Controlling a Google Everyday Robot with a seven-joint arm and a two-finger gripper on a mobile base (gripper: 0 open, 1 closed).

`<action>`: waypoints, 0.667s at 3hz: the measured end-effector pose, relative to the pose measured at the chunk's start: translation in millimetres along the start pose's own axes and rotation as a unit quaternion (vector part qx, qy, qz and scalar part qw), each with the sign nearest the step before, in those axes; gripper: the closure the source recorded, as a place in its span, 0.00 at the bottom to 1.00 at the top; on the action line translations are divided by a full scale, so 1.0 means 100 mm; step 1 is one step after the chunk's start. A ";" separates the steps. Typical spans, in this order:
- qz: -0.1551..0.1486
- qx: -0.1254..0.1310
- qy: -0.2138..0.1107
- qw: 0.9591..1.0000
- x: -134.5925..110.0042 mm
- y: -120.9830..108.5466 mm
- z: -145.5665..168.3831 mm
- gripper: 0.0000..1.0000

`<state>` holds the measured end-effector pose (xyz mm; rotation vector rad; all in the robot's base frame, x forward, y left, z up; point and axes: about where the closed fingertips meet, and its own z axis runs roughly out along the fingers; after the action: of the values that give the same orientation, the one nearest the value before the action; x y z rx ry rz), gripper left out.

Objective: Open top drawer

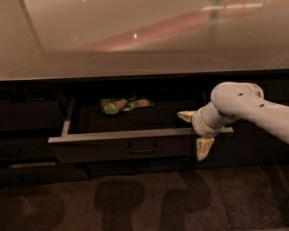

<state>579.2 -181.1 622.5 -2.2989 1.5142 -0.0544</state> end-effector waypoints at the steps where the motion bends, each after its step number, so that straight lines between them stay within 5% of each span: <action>1: 0.005 0.013 -0.009 1.000 -0.05 -0.01 -0.15 0.00; 2: 0.009 0.027 -0.016 0.999 -0.11 -0.03 -0.32 0.00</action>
Offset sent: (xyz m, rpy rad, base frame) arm -0.0106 -0.0006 0.0449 0.0654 -0.0488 -0.0225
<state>569.7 -179.6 655.1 -2.2330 1.4982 -0.0528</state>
